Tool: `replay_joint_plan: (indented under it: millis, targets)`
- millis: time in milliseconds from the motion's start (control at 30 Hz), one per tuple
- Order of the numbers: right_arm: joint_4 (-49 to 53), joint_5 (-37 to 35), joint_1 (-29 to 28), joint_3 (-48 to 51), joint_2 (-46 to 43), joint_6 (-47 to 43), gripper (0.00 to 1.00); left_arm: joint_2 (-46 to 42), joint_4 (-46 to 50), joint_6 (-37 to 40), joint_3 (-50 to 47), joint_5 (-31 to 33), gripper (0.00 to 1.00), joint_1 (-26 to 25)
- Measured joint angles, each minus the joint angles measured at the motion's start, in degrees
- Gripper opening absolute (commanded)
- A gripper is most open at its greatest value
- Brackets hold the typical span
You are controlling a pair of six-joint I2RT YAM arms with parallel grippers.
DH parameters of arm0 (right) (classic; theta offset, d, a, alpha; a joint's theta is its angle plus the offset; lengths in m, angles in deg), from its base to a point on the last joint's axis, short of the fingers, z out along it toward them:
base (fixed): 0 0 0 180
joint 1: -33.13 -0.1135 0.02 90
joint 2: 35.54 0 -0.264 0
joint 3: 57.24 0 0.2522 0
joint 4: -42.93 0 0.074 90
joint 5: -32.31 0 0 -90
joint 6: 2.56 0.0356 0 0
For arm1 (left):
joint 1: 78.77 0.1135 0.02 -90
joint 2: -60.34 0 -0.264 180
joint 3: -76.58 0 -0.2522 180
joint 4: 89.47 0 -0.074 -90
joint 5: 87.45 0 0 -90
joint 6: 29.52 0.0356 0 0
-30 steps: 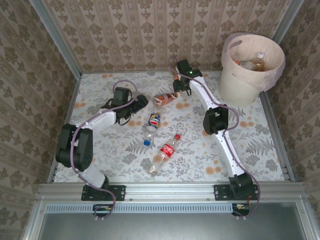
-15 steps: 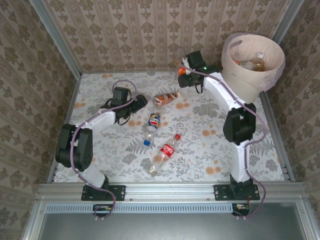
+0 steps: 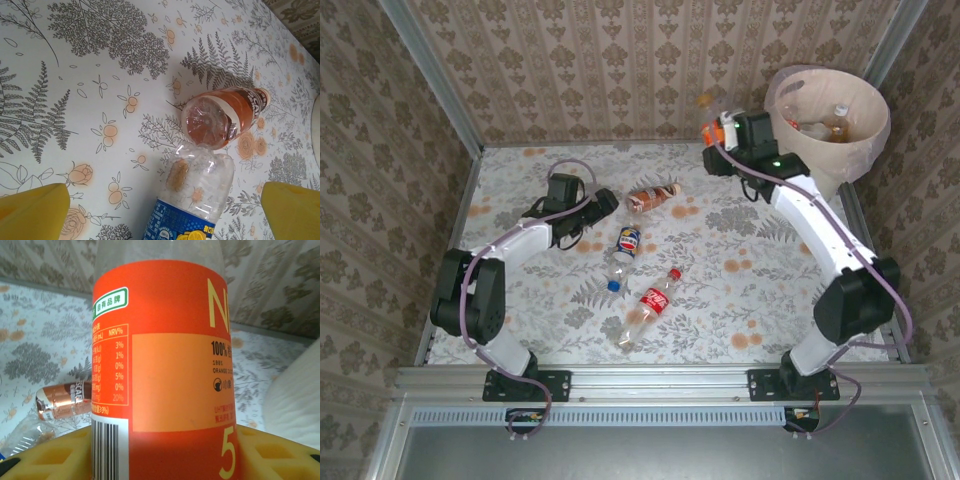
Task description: Put the plastic bottles in the bin
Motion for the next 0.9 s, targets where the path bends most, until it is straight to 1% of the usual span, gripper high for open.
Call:
replay_joint_plan:
  millis: [67,200,400,600,767,833,900]
  targets:
    - [-0.7,0.7,2.2,1.2,-2.9,0.2,0.56,0.0,0.0,0.0,0.0,0.0,1.00,-0.3]
    - [-1.6,3.5,8.3,3.4,-8.1,2.0,0.55,-0.1,0.1,0.2,0.0,0.1,1.00,-0.5]
    - [-1.7,7.4,17.2,3.4,-10.0,6.3,0.56,-0.1,0.7,0.5,0.7,0.1,1.00,-1.0]
    - [-0.2,10.9,25.2,-0.9,-6.6,12.9,0.56,-0.1,0.8,0.9,1.3,0.1,1.00,-1.1]
    - [-0.2,12.0,29.1,-6.8,-0.3,18.3,0.58,-0.1,0.9,1.3,1.8,0.1,1.00,-1.1]
    - [0.0,12.2,29.8,-9.6,2.7,20.3,0.62,-0.1,0.9,1.5,1.8,0.3,1.00,-1.1]
    - [0.2,12.3,30.2,-12.8,5.9,22.5,0.70,-0.1,0.9,1.5,1.8,0.4,1.00,-1.1]
